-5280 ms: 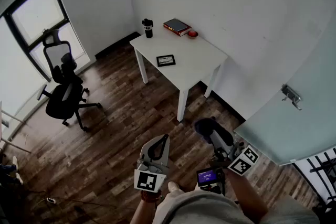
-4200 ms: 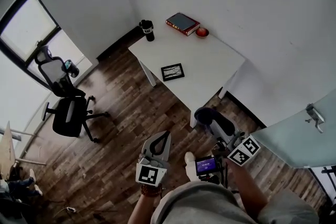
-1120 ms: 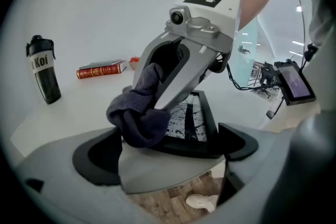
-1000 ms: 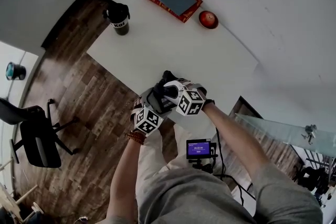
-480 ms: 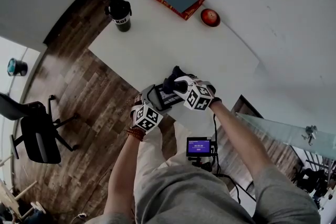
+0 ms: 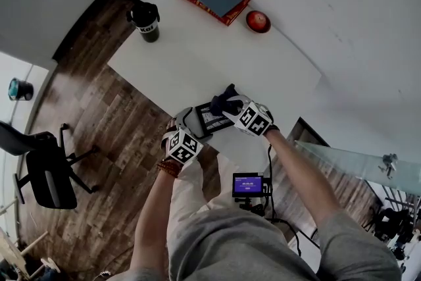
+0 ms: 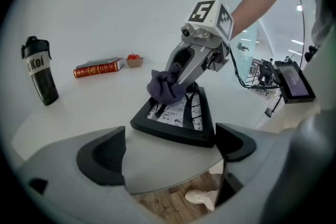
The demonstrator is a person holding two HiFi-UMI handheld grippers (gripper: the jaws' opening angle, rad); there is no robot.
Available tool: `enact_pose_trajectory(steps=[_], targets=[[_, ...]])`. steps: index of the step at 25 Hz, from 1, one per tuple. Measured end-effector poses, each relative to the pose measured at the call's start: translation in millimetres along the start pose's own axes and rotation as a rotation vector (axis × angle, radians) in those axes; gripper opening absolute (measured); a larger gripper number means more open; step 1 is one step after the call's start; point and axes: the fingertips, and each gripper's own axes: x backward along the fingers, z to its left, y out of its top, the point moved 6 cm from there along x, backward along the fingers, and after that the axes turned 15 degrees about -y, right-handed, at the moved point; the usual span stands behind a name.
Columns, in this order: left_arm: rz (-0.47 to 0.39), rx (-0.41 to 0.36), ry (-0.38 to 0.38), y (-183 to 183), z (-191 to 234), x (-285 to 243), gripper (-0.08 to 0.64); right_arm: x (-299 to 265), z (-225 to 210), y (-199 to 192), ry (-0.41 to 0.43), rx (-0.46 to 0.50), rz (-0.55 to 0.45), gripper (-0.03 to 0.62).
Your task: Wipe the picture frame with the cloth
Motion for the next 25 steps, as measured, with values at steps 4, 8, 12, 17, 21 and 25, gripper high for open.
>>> enact_pose_trajectory(steps=[4, 8, 12, 17, 21, 25], targets=[[0.086, -0.091, -0.016, 8.7, -0.1, 2.1, 0.552, -2.8, -0.9, 2.3, 0.013, -0.005, -0.021, 0.126], [0.135, -0.163, -0.09, 22.4, -1.1, -6.3, 0.506, -2.8, -3.3, 0.4, 0.011, -0.001, -0.017, 0.126], [0.131, -0.175, -0.121, 21.3, 0.7, -4.1, 0.503, -2.8, -2.2, 2.6, 0.012, 0.014, -0.018, 0.126], [0.151, -0.113, -0.157, 19.2, 5.6, -12.7, 0.6, -3.6, -2.0, 4.0, 0.031, 0.022, -0.012, 0.126], [0.116, -0.115, -0.124, 17.9, 7.9, -13.6, 0.545, -1.9, -1.4, 4.0, 0.028, 0.032, 0.002, 0.126], [0.108, -0.11, -0.126, 17.6, 7.8, -13.7, 0.541, -0.5, -2.3, 4.4, 0.03, 0.054, 0.028, 0.126]])
